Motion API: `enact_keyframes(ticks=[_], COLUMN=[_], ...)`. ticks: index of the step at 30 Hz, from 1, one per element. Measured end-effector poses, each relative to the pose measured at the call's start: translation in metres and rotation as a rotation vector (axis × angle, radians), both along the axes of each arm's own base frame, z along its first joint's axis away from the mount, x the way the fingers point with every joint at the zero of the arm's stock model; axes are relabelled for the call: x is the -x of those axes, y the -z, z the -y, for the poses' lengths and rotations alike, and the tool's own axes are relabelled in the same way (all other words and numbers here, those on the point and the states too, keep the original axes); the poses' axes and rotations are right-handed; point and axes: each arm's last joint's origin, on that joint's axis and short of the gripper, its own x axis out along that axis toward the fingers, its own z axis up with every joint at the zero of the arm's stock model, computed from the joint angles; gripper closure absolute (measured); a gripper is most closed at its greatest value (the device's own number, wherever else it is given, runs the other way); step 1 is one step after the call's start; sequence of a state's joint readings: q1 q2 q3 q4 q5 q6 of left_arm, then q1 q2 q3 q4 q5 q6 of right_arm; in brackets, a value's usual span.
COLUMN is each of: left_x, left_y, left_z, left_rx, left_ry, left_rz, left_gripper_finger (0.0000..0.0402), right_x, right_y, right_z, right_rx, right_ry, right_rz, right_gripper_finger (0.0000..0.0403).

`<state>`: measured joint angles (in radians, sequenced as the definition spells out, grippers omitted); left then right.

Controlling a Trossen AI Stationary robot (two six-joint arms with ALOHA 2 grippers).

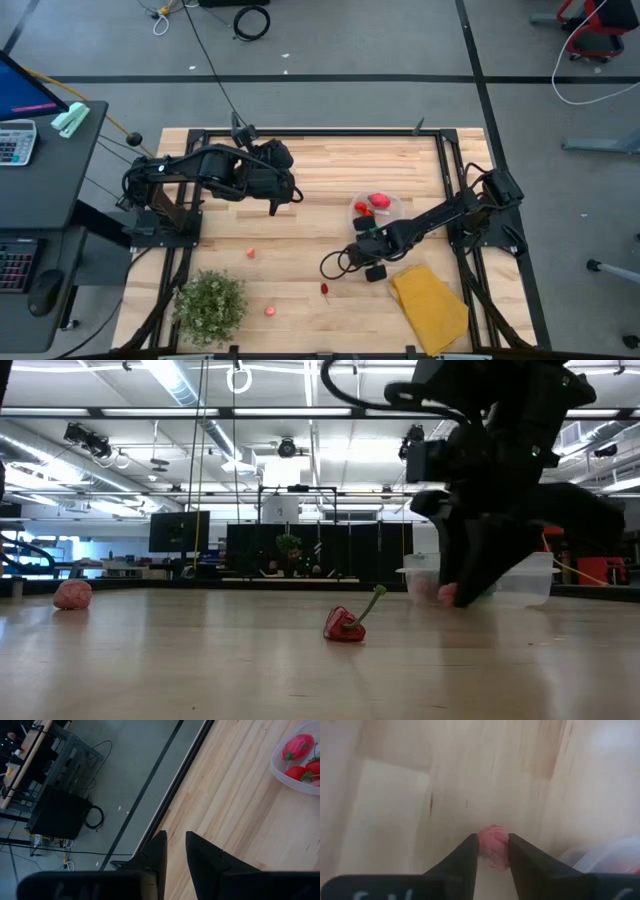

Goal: Pick and placing Produce into tupperware
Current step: Put the pink peach into the transparent container

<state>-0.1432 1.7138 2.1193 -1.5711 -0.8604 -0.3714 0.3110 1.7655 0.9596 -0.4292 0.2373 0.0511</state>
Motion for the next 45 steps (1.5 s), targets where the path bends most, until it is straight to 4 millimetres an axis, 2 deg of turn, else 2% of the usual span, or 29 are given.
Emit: enact_keyframes(ticks=[5,9,14,17,22,28,38,45], left_x=[0.000,0.000,0.000,0.000,0.000,0.000,0.000,0.000], left_y=[0.000,0.000,0.000,0.000,0.000,0.000,0.000,0.000], left_z=[0.000,0.000,0.000,0.000,0.000,0.000,0.000,0.000], left_rx=[0.000,0.000,0.000,0.001,0.004,0.004,0.004,0.004], left_ry=[0.000,0.000,0.000,-0.003,-0.006,-0.006,-0.006,-0.007], left_rz=[0.000,0.000,0.000,0.003,0.008,0.008,0.008,0.008], left_gripper_finger=[0.0321,0.0317,0.0322,0.0325,0.0322,0.0318,0.0318,0.0319], right_x=[-0.008,-0.012,-0.002,0.008,0.022,0.021,0.018,0.015], right_y=[-0.014,-0.032,-0.050,-0.051,-0.047,-0.046,-0.046,-0.048], right_z=[-0.004,-0.005,0.004,0.011,0.019,0.020,0.029,0.037], right_rx=[0.025,0.066,0.235,0.301,0.302,0.258,0.247,0.294], right_ry=[0.002,0.029,0.182,0.274,0.382,0.391,0.427,0.449], right_rz=[0.022,-0.027,-0.130,-0.210,-0.316,-0.326,-0.330,-0.301], right_gripper_finger=[0.0302,0.0302,0.0303,0.0304,0.0303,0.0286,0.0231,0.0207])
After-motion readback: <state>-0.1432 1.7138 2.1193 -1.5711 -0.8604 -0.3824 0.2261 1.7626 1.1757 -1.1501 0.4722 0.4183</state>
